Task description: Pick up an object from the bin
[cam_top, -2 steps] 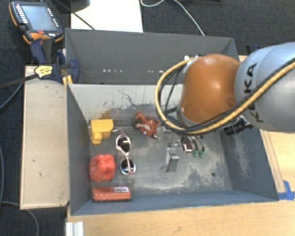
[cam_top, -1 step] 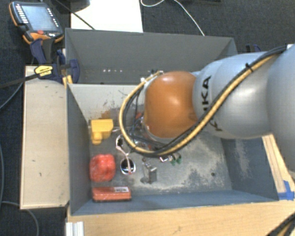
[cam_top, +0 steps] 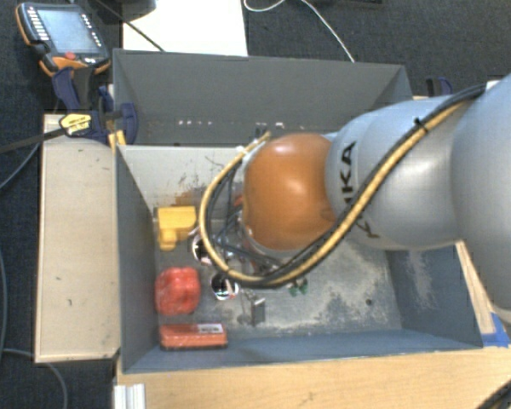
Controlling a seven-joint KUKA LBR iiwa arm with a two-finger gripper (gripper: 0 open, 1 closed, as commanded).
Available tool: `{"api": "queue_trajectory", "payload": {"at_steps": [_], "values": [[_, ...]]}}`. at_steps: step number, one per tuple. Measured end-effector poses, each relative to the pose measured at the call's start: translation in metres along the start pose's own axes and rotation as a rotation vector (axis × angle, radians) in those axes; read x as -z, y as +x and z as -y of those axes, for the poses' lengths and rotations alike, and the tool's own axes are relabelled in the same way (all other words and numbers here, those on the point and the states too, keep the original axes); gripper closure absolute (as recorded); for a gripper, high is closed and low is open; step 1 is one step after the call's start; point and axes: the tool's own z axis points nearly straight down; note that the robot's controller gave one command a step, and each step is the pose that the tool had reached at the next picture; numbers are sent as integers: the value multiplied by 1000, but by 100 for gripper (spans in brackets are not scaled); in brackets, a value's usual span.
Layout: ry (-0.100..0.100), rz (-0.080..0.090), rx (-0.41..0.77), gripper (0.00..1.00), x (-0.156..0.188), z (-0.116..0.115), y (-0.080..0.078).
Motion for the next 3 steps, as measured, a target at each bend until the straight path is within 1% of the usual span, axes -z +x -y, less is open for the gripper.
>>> {"api": "queue_trajectory", "payload": {"at_steps": [1,2,3], "values": [[-6,-9,-42,0,-10,-58,-68],[-1,19,-68,0,-66,-56,-29],[1,-10,308,100,-67,-53,-58]]}}
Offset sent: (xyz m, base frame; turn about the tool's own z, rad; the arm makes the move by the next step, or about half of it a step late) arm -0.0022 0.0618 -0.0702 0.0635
